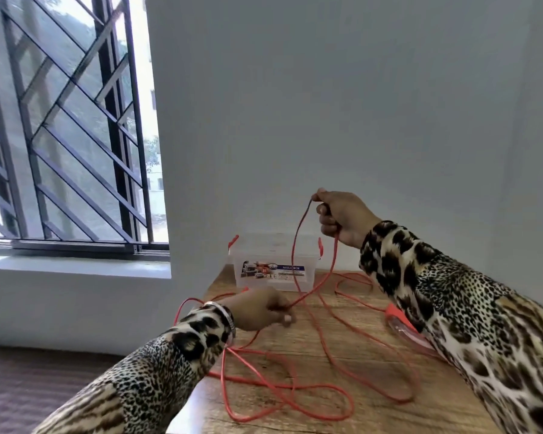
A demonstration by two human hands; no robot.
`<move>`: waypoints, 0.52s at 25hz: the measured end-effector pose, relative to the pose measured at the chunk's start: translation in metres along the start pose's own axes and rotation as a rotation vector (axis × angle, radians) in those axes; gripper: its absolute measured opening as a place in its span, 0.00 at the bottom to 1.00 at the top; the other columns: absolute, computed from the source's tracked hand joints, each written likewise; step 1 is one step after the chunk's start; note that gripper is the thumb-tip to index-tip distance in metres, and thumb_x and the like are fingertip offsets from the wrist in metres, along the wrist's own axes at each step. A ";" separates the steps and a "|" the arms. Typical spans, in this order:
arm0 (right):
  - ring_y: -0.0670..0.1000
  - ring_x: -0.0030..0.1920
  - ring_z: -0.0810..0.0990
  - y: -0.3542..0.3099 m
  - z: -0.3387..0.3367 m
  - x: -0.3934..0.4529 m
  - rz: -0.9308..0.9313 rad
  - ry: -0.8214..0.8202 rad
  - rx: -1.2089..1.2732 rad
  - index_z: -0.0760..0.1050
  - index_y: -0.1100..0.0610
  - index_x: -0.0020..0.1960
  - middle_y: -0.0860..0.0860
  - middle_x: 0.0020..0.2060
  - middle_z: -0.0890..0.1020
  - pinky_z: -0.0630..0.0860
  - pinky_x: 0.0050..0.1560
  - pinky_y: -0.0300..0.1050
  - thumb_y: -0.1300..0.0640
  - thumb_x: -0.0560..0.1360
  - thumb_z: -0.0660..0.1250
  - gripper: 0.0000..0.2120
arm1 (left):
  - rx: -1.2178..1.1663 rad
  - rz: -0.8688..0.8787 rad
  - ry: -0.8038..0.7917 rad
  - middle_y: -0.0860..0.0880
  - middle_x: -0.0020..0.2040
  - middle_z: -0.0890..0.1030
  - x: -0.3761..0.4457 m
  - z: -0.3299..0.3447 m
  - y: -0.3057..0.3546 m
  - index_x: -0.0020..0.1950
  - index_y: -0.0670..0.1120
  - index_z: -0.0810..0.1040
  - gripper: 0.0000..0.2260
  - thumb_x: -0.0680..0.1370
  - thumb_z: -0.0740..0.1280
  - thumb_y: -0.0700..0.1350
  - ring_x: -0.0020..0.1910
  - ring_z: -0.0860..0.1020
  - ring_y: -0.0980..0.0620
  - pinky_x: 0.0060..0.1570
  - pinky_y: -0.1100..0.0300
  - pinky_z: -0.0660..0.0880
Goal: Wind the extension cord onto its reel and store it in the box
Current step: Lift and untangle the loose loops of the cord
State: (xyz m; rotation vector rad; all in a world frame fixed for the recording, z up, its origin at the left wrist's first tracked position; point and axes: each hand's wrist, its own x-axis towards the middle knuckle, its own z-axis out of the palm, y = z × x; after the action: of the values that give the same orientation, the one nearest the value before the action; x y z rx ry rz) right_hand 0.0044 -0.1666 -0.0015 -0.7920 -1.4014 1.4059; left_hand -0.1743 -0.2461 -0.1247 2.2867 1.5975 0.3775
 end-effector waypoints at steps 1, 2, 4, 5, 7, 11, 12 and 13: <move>0.45 0.22 0.58 0.005 -0.004 0.000 0.006 0.025 -0.013 0.71 0.57 0.48 0.49 0.27 0.67 0.55 0.22 0.36 0.53 0.82 0.56 0.10 | -0.016 0.005 0.072 0.50 0.52 0.84 0.000 -0.008 0.000 0.54 0.48 0.83 0.09 0.79 0.65 0.48 0.52 0.80 0.52 0.58 0.54 0.74; 0.46 0.23 0.59 0.010 -0.008 0.000 0.022 0.041 -0.017 0.71 0.58 0.49 0.50 0.28 0.68 0.56 0.23 0.36 0.52 0.82 0.55 0.11 | -0.091 0.021 0.154 0.48 0.51 0.84 0.001 -0.016 0.001 0.54 0.45 0.83 0.09 0.80 0.65 0.46 0.50 0.80 0.50 0.57 0.53 0.76; 0.48 0.26 0.64 0.023 -0.018 -0.003 0.080 -0.003 0.063 0.73 0.59 0.49 0.52 0.30 0.72 0.62 0.26 0.39 0.45 0.81 0.54 0.19 | -0.449 0.022 0.320 0.41 0.51 0.83 0.000 -0.037 0.003 0.57 0.35 0.80 0.10 0.80 0.64 0.39 0.48 0.80 0.48 0.55 0.55 0.78; 0.50 0.28 0.68 0.029 -0.023 -0.004 0.101 -0.061 0.133 0.76 0.60 0.49 0.54 0.31 0.76 0.65 0.29 0.42 0.42 0.80 0.51 0.24 | -0.635 -0.001 0.380 0.40 0.51 0.82 -0.002 -0.046 0.006 0.58 0.32 0.78 0.11 0.80 0.63 0.37 0.46 0.80 0.48 0.51 0.58 0.79; 0.52 0.33 0.74 0.046 -0.026 -0.007 0.121 -0.199 0.191 0.80 0.62 0.51 0.58 0.39 0.81 0.71 0.35 0.45 0.47 0.78 0.49 0.25 | -0.873 -0.056 0.474 0.43 0.50 0.83 -0.007 -0.063 0.010 0.57 0.37 0.78 0.09 0.81 0.62 0.39 0.43 0.82 0.49 0.42 0.61 0.81; 0.49 0.40 0.77 0.085 0.004 -0.021 0.079 -0.408 -0.290 0.77 0.56 0.56 0.54 0.50 0.80 0.74 0.36 0.41 0.61 0.75 0.64 0.11 | -1.225 -0.053 0.596 0.45 0.48 0.84 -0.005 -0.090 0.020 0.54 0.41 0.77 0.08 0.82 0.60 0.42 0.40 0.84 0.49 0.38 0.55 0.83; 0.48 0.41 0.77 0.093 0.014 -0.023 0.046 -0.470 -0.414 0.76 0.53 0.56 0.53 0.50 0.80 0.74 0.36 0.40 0.61 0.75 0.67 0.11 | -1.298 -0.040 0.623 0.45 0.48 0.84 -0.002 -0.096 0.025 0.52 0.41 0.77 0.08 0.82 0.60 0.42 0.39 0.85 0.49 0.37 0.54 0.83; 0.47 0.41 0.76 0.097 0.025 -0.025 0.012 -0.525 -0.486 0.76 0.52 0.55 0.53 0.49 0.79 0.74 0.36 0.39 0.60 0.75 0.68 0.10 | -1.352 -0.038 0.664 0.44 0.47 0.83 0.000 -0.103 0.031 0.51 0.41 0.77 0.08 0.83 0.59 0.42 0.38 0.85 0.49 0.36 0.54 0.83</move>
State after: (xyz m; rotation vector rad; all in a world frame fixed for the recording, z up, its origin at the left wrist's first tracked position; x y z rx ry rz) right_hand -0.0288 -0.1863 -0.0971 -0.7570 -2.2024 1.3518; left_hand -0.1880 -0.2442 -0.0182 1.0789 0.9676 1.6832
